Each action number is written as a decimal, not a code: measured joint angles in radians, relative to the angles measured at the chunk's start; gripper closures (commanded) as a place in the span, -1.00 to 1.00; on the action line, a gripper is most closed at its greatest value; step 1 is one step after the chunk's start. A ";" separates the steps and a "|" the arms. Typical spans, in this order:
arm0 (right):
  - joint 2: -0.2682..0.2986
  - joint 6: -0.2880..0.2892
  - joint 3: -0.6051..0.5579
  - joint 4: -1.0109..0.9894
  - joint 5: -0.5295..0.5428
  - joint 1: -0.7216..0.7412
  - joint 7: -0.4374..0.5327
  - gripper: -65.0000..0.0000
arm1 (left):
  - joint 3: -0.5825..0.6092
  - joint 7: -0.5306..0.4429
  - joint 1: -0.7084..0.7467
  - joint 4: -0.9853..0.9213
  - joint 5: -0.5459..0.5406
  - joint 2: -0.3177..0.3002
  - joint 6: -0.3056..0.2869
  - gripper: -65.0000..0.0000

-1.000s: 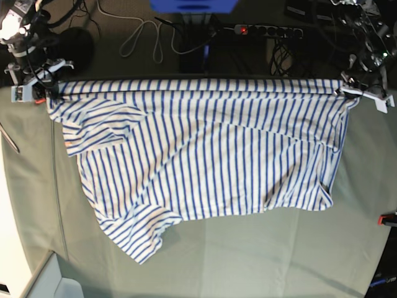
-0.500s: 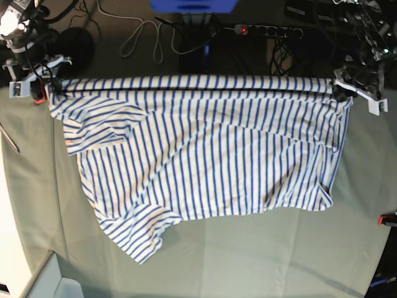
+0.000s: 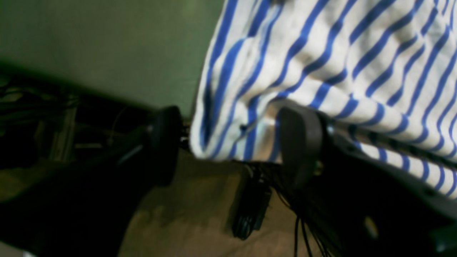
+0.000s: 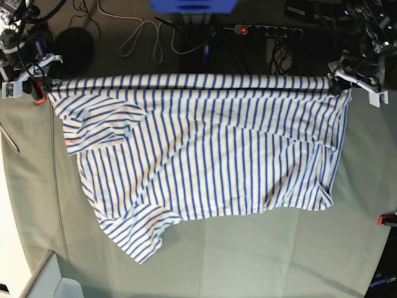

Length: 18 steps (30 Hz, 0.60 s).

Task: Layout the t-shirt on the table in an organized manner, then fold the t-shirt properly
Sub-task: 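Lower the folded edge and open both grippers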

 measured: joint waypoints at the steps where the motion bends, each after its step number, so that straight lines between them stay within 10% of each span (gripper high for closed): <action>1: 0.003 0.000 0.002 0.000 0.000 0.000 0.001 -0.06 | 0.000 0.000 0.000 0.000 0.000 0.000 0.000 -0.32; 18: -0.032 -0.009 -0.024 -0.001 -0.005 0.135 -0.007 -0.06 | -0.134 0.003 -0.057 0.208 0.002 0.054 -0.004 -0.32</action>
